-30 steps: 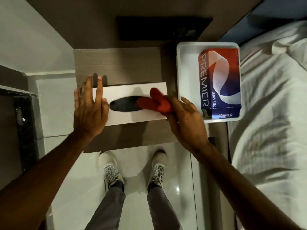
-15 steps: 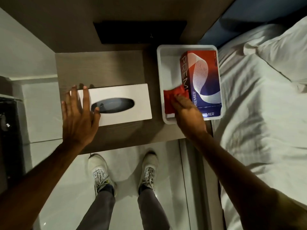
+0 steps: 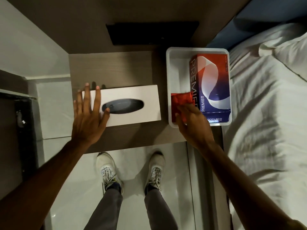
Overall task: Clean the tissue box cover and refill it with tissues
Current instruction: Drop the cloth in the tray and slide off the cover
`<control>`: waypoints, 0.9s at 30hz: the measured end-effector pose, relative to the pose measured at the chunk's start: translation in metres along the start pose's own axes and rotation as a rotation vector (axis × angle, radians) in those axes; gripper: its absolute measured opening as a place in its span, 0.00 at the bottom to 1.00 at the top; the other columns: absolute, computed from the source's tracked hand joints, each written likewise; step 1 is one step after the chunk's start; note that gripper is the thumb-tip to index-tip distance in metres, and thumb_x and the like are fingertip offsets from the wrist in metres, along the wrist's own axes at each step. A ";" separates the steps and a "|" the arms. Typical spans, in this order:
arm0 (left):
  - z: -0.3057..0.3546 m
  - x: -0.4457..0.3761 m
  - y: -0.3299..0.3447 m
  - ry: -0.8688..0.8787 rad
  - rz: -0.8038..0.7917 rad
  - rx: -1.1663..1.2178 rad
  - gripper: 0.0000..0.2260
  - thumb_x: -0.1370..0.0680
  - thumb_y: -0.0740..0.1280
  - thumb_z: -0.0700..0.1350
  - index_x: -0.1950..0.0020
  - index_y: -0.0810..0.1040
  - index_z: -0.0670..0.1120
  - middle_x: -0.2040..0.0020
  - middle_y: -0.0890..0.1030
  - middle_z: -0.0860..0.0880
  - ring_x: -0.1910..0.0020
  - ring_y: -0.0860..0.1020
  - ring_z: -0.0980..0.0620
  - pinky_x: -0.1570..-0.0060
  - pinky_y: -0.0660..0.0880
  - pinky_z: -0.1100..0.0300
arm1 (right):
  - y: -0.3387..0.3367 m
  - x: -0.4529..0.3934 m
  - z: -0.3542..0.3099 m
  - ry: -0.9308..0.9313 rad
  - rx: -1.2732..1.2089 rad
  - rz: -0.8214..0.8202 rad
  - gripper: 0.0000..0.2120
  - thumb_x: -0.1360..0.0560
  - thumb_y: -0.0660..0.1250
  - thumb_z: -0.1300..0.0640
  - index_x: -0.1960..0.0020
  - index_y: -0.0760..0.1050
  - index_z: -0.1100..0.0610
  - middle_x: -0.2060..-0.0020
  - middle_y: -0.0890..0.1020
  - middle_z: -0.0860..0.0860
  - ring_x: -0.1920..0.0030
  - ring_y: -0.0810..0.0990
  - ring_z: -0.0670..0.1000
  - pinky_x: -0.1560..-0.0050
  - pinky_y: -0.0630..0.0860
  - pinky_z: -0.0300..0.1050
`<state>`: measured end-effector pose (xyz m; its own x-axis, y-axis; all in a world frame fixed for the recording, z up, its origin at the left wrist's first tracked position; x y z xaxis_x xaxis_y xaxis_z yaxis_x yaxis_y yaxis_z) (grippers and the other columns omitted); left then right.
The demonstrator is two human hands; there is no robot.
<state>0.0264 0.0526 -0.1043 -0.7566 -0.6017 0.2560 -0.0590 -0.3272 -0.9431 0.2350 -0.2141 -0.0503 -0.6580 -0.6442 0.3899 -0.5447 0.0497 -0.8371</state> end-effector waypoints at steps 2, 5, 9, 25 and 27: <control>0.001 -0.001 -0.003 -0.077 0.037 0.066 0.37 0.19 0.56 0.64 0.16 0.48 0.48 0.16 0.50 0.40 0.18 0.56 0.33 0.25 0.62 0.34 | 0.000 -0.003 -0.026 0.042 -0.149 0.158 0.17 0.17 0.62 0.49 0.30 0.74 0.55 0.34 0.78 0.53 0.41 0.81 0.54 0.45 0.83 0.54; 0.008 -0.001 -0.004 -0.440 0.110 0.285 0.43 0.24 0.70 0.60 0.18 0.53 0.46 0.20 0.61 0.39 0.26 0.69 0.32 0.34 0.74 0.37 | 0.015 -0.014 -0.068 0.083 -0.272 0.145 0.22 0.18 0.65 0.47 0.27 0.70 0.54 0.33 0.77 0.55 0.36 0.78 0.56 0.38 0.80 0.51; 0.010 -0.005 -0.005 -0.762 -0.042 0.495 0.37 0.28 0.74 0.59 0.26 0.67 0.41 0.30 0.72 0.37 0.33 0.75 0.33 0.40 0.77 0.42 | 0.049 -0.033 -0.104 0.386 -0.435 -0.009 0.39 0.23 0.72 0.44 0.21 0.58 0.57 0.27 0.70 0.57 0.28 0.71 0.59 0.32 0.74 0.54; 0.006 -0.014 -0.022 -0.728 -0.052 0.533 0.33 0.32 0.78 0.60 0.35 0.77 0.40 0.36 0.80 0.40 0.37 0.80 0.37 0.41 0.80 0.44 | 0.059 -0.074 -0.096 0.607 -0.385 0.076 0.39 0.34 0.80 0.43 0.31 0.73 0.62 0.33 0.77 0.60 0.32 0.75 0.60 0.34 0.75 0.52; 0.006 -0.019 -0.026 -0.728 -0.086 0.566 0.34 0.32 0.79 0.59 0.33 0.76 0.41 0.35 0.79 0.40 0.36 0.79 0.37 0.41 0.80 0.44 | 0.059 -0.077 -0.095 0.637 -0.407 0.077 0.41 0.35 0.81 0.43 0.30 0.72 0.62 0.32 0.76 0.59 0.31 0.74 0.60 0.34 0.75 0.52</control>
<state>0.0459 0.0684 -0.0837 -0.1575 -0.8053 0.5715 0.3757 -0.5841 -0.7195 0.2043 -0.0893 -0.0928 -0.8076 -0.0683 0.5858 -0.5528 0.4335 -0.7116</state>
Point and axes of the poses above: each hand's wrist, its own x-axis away from the middle knuckle, its own y-axis out of the palm, z = x × y, the point moved 1 cm from there along -x, towards the middle knuckle
